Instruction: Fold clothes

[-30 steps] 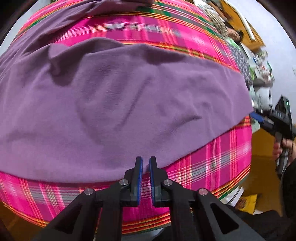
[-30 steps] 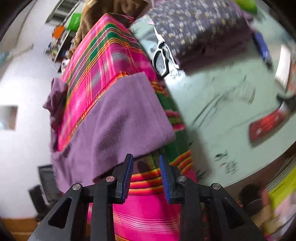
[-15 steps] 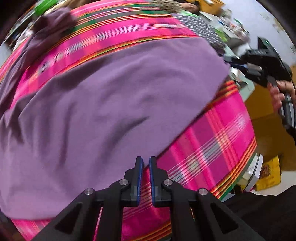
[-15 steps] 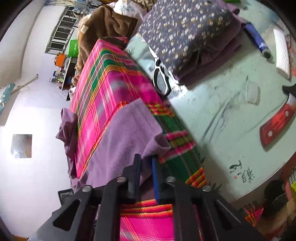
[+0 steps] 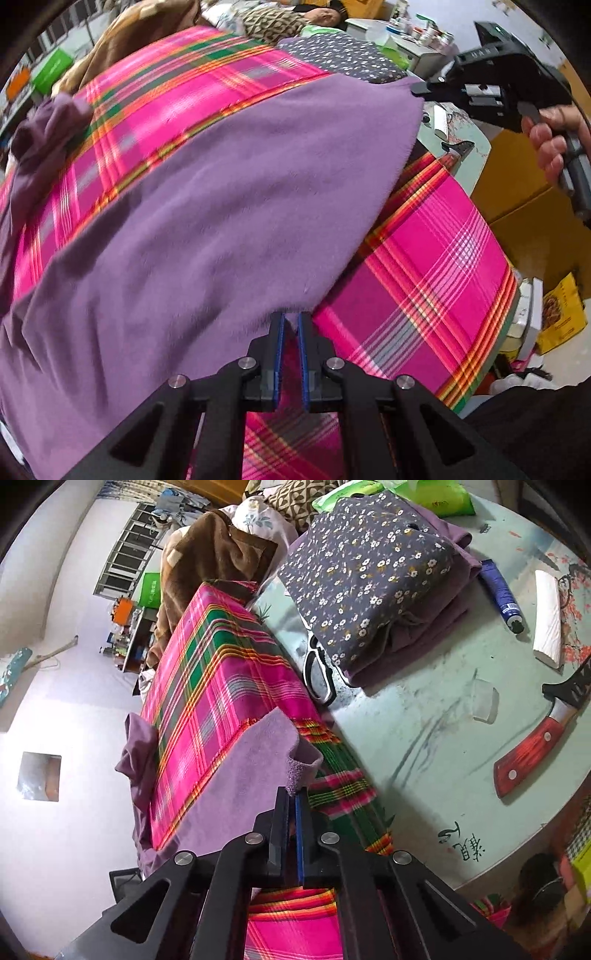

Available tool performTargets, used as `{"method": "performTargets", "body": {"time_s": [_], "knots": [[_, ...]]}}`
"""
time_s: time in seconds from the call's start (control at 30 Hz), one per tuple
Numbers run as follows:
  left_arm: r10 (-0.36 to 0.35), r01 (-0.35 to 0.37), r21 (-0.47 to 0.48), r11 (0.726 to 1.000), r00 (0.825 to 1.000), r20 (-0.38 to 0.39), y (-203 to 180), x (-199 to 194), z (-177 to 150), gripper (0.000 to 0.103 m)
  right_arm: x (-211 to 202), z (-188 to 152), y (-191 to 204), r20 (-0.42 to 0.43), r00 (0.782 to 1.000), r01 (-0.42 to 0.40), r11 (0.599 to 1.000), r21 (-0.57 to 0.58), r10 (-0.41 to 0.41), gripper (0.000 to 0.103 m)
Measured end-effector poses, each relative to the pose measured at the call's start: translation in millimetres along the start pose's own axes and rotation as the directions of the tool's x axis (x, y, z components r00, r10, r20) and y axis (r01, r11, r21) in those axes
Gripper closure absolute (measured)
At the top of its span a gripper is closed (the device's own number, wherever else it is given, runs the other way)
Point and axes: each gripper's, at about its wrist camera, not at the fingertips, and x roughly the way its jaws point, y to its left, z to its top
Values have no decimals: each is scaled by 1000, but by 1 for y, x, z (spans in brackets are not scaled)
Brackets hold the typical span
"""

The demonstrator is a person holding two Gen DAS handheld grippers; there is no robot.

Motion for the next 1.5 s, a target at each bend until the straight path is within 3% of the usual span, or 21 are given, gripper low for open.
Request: {"method": "performTargets", "body": {"time_s": [0.17,0.63,0.93,1.13,1.23,1.4,1.5], "knots": [[28,-28,27,999,999,17,-6,2,8,101,-5,3,8,9,999,-31,1000,1,31,100],[-96,97,-17,995,994,60,1,-36,10,102,-34,5,15,46,996,-73,997,-3,74,100],[-176,175,-28,984,984,-27,-3,-17,-6,103,-25,-28,-40,-15,998,54,996,77,-53,100],[-217,216,-12,976,975,-42,-3,-17,-7,102,-32,-42,-54,-23,997,70,994,89,-69,100],[-221,220,-29,975,974,-57,1,-14,-8,102,-29,-47,-62,-52,995,86,991,102,-81,94],[-249,248,-47,968,969,-13,5,-36,-8,102,-30,-38,-63,-36,994,108,989,99,-105,64],[-221,220,-102,970,975,7,17,-44,-15,102,-29,-26,-51,-15,995,96,994,52,-96,62]]}}
